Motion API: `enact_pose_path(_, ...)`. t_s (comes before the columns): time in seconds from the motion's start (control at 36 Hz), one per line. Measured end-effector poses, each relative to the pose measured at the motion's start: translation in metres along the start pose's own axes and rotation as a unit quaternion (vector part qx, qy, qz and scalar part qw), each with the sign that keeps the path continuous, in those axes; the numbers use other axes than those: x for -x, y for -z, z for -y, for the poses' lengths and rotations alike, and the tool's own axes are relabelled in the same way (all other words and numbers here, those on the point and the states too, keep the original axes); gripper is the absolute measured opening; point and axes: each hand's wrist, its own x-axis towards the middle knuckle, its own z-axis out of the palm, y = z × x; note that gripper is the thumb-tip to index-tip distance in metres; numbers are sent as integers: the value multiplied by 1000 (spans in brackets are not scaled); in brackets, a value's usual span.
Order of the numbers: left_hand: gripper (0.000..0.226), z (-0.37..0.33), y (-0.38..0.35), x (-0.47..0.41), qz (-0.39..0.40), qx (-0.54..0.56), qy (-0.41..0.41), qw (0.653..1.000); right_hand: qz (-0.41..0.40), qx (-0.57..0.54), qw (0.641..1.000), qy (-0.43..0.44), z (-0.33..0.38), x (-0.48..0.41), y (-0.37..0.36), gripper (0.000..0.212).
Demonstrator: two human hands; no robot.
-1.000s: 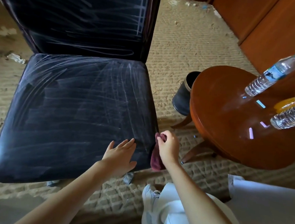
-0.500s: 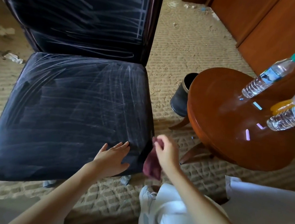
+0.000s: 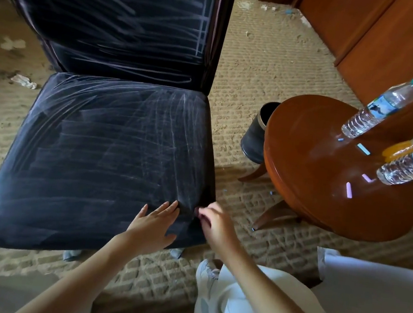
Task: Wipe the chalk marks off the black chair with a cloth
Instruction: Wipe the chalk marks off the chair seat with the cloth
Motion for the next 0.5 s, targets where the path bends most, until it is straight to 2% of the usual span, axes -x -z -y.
enact_pose_path(0.08, 65, 3, 2, 3, 7, 5, 4, 1000, 100, 18, 993, 54, 1, 26, -8, 15)
enact_pose_path(0.14, 63, 5, 4, 6, 8, 6, 2, 1000, 137, 45, 987, 73, 1, 28, -4, 18)
enact_pose_path(0.19, 61, 5, 7, 8, 6, 19, 1, 1000, 96, 27, 994, 53, 2, 17, 10, 18)
enact_pose_path(0.28, 58, 4, 8, 10, 4, 49, 0, 999, -48, 31, 998, -22, 2, -22, 34, 22)
enact_pose_path(0.33, 56, 4, 8, 10, 11, 65, -1, 998, -95, 48, 993, -60, 5, -47, 45, 25)
enact_pose_path(0.5, 53, 7, 11, 8, 15, 80, -3, 997, -53, 88, 993, -49, 15, -57, 14, 20)
